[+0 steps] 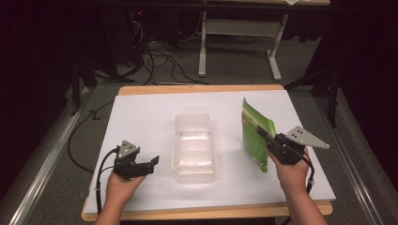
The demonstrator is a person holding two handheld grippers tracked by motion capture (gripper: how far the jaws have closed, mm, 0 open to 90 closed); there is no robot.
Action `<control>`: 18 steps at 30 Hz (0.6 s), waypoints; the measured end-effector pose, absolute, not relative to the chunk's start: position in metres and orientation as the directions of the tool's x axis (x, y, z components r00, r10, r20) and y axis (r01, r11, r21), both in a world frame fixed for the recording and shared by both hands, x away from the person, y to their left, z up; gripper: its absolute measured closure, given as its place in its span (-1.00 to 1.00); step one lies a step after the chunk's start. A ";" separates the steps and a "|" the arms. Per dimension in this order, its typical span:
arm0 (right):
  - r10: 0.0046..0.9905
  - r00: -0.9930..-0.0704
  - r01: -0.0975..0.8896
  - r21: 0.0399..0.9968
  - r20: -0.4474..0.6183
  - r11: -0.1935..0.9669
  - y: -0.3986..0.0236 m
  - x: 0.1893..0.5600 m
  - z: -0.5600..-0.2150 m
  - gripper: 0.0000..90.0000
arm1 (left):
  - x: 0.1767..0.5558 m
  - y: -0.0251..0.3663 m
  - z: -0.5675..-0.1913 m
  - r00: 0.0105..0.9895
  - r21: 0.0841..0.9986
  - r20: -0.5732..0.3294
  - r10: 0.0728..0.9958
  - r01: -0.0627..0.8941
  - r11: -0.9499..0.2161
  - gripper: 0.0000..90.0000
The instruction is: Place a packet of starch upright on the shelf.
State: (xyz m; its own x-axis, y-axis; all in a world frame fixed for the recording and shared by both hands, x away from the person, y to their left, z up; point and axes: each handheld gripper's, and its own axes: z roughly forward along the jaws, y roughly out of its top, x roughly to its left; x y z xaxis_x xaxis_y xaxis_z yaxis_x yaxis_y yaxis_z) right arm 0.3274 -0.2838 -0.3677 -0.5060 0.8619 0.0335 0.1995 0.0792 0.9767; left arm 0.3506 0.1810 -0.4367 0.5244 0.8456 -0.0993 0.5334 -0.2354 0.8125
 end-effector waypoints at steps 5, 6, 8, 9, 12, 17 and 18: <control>0.847 -0.530 0.188 0.979 0.030 0.083 -0.271 0.332 -0.363 1.00 | 0.351 0.182 -0.437 0.524 0.813 -0.099 0.846 0.533 -0.235 -0.63; 0.842 -0.539 0.184 0.980 0.032 0.081 -0.267 0.333 -0.362 1.00 | 0.351 0.182 -0.437 0.524 0.812 -0.098 0.846 0.533 -0.236 -0.63; 0.830 -0.557 0.172 0.982 0.036 0.073 -0.255 0.337 -0.358 1.00 | 0.352 0.182 -0.438 0.526 0.809 -0.097 0.845 0.536 -0.241 -0.63; 0.830 -0.557 0.172 0.982 0.036 0.073 -0.255 0.337 -0.358 1.00 | 0.352 0.181 -0.438 0.527 0.810 -0.098 0.844 0.535 -0.240 -0.63; 0.828 -0.560 0.162 0.983 0.016 0.091 -0.242 0.342 -0.353 1.00 | 0.351 0.181 -0.438 0.530 0.809 -0.097 0.843 0.535 -0.243 -0.63; 0.834 -0.552 0.183 0.979 0.025 0.091 -0.242 0.342 -0.361 1.00 | 0.349 0.182 -0.436 0.528 0.814 -0.099 0.843 0.530 -0.237 -0.63; 0.836 -0.548 0.222 0.968 0.022 0.120 -0.246 0.340 -0.372 0.99 | 0.349 0.183 -0.436 0.526 0.816 -0.100 0.844 0.529 -0.233 -0.63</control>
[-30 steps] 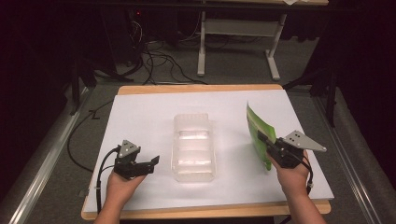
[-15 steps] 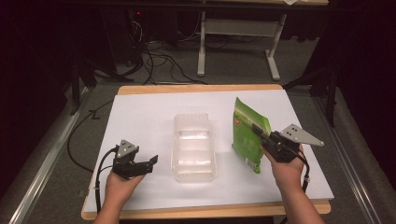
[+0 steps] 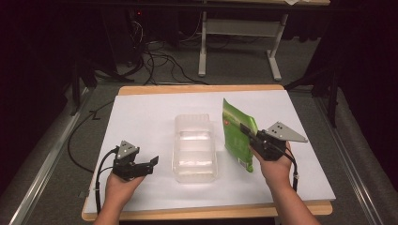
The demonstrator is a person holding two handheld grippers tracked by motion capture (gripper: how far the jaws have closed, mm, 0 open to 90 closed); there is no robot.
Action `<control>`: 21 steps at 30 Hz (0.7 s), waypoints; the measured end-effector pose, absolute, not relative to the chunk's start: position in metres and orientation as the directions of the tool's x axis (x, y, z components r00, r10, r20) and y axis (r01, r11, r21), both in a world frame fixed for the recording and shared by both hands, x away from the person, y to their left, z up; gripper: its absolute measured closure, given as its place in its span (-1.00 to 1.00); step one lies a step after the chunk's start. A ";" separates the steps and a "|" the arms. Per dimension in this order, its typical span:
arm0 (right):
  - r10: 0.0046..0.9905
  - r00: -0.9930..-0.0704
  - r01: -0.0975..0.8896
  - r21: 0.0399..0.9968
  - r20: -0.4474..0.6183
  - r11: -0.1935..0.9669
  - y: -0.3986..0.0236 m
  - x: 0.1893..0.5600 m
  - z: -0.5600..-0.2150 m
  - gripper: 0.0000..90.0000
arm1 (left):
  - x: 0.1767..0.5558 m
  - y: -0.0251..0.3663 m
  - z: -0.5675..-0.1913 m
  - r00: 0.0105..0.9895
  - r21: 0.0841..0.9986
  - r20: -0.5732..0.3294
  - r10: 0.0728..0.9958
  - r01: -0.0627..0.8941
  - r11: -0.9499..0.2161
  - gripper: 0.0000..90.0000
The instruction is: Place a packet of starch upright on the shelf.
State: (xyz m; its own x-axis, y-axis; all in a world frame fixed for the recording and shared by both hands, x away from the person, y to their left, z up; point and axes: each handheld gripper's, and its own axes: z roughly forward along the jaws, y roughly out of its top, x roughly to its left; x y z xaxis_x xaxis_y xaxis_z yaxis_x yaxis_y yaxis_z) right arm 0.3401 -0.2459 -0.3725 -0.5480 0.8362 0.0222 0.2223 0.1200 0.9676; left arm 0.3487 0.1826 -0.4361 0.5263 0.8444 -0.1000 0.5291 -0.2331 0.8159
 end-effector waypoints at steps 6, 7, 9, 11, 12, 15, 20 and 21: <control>0.838 -0.542 0.245 0.966 0.062 0.087 -0.267 0.323 -0.384 0.90 | 0.349 0.182 -0.436 0.532 0.816 -0.103 0.841 0.528 -0.234 -0.63; 0.838 -0.542 0.245 0.966 0.062 0.087 -0.267 0.323 -0.384 0.90 | 0.349 0.182 -0.437 0.533 0.814 -0.102 0.840 0.530 -0.237 -0.63; 0.837 -0.544 0.254 0.963 0.064 0.091 -0.271 0.319 -0.387 0.87 | 0.349 0.180 -0.437 0.535 0.814 -0.102 0.838 0.530 -0.239 -0.63; 0.838 -0.542 0.265 0.959 0.064 0.098 -0.272 0.318 -0.390 0.84 | 0.349 0.180 -0.438 0.539 0.813 -0.105 0.836 0.530 -0.240 -0.63; 0.837 -0.541 0.285 0.954 0.081 0.092 -0.273 0.318 -0.394 0.78 | 0.349 0.179 -0.438 0.540 0.811 -0.104 0.835 0.532 -0.243 -0.63; 0.834 -0.545 0.295 0.951 0.084 0.097 -0.272 0.318 -0.396 0.72 | 0.350 0.179 -0.438 0.543 0.809 -0.106 0.833 0.534 -0.245 -0.63; 0.822 -0.561 0.329 0.938 0.104 0.105 -0.272 0.319 -0.402 0.57 | 0.349 0.181 -0.437 0.541 0.814 -0.110 0.834 0.530 -0.236 -0.63; 0.821 -0.559 0.339 0.935 0.111 0.105 -0.272 0.320 -0.403 0.54 | 0.349 0.181 -0.437 0.541 0.814 -0.109 0.834 0.530 -0.237 -0.63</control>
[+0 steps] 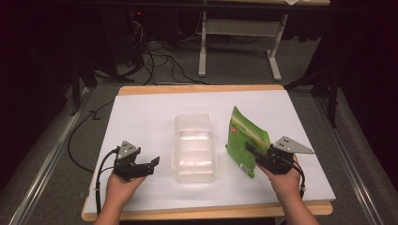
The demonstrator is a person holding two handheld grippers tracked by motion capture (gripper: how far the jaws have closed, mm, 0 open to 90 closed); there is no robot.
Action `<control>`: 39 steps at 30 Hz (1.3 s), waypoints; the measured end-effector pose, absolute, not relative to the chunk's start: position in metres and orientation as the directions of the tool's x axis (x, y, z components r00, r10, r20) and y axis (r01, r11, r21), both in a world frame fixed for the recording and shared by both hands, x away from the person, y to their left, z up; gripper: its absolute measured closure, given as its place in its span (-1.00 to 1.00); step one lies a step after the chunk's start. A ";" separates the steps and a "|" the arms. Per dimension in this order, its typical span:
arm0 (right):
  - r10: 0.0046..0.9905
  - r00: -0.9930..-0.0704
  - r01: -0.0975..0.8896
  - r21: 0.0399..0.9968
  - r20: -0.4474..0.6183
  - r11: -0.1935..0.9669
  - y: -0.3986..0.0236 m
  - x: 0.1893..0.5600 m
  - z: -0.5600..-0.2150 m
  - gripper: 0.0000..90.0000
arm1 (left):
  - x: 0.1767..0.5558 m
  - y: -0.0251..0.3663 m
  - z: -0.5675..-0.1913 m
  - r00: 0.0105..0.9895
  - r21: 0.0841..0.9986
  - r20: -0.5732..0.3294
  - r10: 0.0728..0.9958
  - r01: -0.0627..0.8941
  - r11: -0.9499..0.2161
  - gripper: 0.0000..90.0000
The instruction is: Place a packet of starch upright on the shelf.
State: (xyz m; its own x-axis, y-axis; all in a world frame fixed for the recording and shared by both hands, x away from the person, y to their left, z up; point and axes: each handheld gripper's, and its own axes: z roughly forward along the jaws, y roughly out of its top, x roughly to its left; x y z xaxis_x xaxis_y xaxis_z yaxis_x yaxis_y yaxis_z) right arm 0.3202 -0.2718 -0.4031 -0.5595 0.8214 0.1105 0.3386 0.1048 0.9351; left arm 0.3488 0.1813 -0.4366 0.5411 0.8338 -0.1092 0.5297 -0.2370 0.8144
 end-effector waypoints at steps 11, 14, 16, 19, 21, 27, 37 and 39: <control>0.834 -0.540 0.366 0.924 0.111 0.114 -0.273 0.322 -0.410 0.44 | 0.348 0.183 -0.435 0.543 0.817 -0.112 0.832 0.527 -0.234 -0.63; 0.837 -0.537 0.370 0.922 0.108 0.118 -0.271 0.321 -0.410 0.47 | 0.348 0.182 -0.435 0.544 0.818 -0.116 0.831 0.527 -0.231 -0.63; 0.841 -0.531 0.377 0.917 0.102 0.127 -0.269 0.322 -0.412 0.46 | 0.348 0.182 -0.436 0.547 0.816 -0.115 0.829 0.528 -0.235 -0.63; 0.842 -0.528 0.400 0.907 0.110 0.132 -0.268 0.325 -0.418 0.48 | 0.349 0.181 -0.436 0.549 0.813 -0.114 0.828 0.530 -0.240 -0.62; 0.841 -0.529 0.401 0.907 0.116 0.127 -0.268 0.325 -0.420 0.52 | 0.349 0.180 -0.437 0.551 0.809 -0.114 0.827 0.534 -0.245 -0.62; 0.848 -0.519 0.398 0.908 0.109 0.127 -0.271 0.326 -0.419 0.71 | 0.350 0.179 -0.438 0.556 0.806 -0.114 0.823 0.536 -0.250 -0.62; 0.842 -0.531 0.396 0.906 0.097 0.146 -0.272 0.327 -0.416 0.79 | 0.350 0.181 -0.437 0.553 0.809 -0.118 0.825 0.535 -0.244 -0.62; 0.838 -0.539 0.389 0.909 0.090 0.152 -0.272 0.327 -0.415 0.80 | 0.350 0.181 -0.437 0.556 0.808 -0.119 0.823 0.536 -0.245 -0.62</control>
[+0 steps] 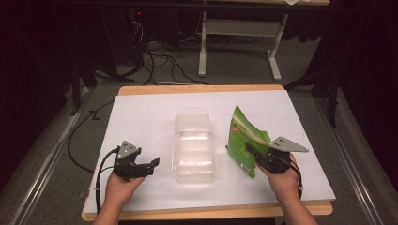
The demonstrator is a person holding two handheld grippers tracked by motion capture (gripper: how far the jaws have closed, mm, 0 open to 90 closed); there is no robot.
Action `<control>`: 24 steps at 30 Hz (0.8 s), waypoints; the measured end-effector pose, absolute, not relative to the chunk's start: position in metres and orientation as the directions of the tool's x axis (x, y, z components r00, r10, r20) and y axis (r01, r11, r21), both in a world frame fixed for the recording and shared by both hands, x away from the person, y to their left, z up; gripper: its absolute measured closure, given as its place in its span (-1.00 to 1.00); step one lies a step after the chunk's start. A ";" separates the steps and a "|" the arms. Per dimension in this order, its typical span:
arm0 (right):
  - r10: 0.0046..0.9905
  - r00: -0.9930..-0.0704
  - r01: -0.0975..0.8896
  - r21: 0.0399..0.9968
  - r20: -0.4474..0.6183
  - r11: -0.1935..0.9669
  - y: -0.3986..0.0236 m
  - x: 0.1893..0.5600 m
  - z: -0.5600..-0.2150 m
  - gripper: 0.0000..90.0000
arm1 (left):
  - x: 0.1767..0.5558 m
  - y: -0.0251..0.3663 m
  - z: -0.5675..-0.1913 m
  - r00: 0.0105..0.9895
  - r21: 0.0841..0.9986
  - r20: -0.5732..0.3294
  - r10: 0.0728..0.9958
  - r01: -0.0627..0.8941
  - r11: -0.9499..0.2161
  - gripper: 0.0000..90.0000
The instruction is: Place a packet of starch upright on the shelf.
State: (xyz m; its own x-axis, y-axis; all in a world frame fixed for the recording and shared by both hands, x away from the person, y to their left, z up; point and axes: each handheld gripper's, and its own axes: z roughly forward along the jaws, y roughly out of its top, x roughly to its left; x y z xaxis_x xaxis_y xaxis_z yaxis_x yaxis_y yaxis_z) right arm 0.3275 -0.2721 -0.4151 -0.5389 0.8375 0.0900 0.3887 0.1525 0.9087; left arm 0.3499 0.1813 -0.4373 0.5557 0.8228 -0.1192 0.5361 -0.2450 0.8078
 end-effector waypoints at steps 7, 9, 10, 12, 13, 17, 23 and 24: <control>0.828 -0.552 0.381 0.914 0.103 0.141 -0.276 0.328 -0.412 0.80 | 0.350 0.182 -0.438 0.557 0.810 -0.120 0.822 0.534 -0.244 -0.62; 0.824 -0.557 0.377 0.915 0.100 0.143 -0.277 0.328 -0.411 0.80 | 0.350 0.182 -0.438 0.557 0.809 -0.119 0.822 0.534 -0.245 -0.62; 0.821 -0.562 0.373 0.918 0.104 0.139 -0.279 0.328 -0.410 0.81 | 0.350 0.182 -0.437 0.558 0.810 -0.120 0.822 0.533 -0.244 -0.62; 0.817 -0.567 0.366 0.921 0.105 0.135 -0.281 0.328 -0.408 0.81 | 0.351 0.183 -0.437 0.556 0.812 -0.122 0.822 0.532 -0.239 -0.62; 0.817 -0.566 0.366 0.921 0.107 0.133 -0.281 0.328 -0.408 0.81 | 0.351 0.183 -0.436 0.554 0.814 -0.125 0.823 0.532 -0.234 -0.62; 0.809 -0.578 0.356 0.925 0.108 0.131 -0.282 0.328 -0.404 0.81 | 0.351 0.185 -0.435 0.549 0.816 -0.129 0.826 0.532 -0.226 -0.62; 0.793 -0.600 0.329 0.936 0.104 0.125 -0.282 0.326 -0.395 0.81 | 0.347 0.183 -0.433 0.561 0.820 -0.108 0.821 0.517 -0.245 -0.62; 0.791 -0.602 0.327 0.937 0.106 0.124 -0.282 0.326 -0.394 0.81 | 0.347 0.183 -0.433 0.561 0.822 -0.107 0.821 0.514 -0.245 -0.62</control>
State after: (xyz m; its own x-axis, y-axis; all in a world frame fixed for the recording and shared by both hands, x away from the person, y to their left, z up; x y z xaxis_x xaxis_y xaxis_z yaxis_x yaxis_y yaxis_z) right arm 0.3261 -0.2816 -0.3938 -0.6022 0.7913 0.1061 0.3274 0.1236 0.9368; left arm 0.3475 0.1826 -0.4330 0.5610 0.8209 -0.1069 0.5144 -0.2445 0.8220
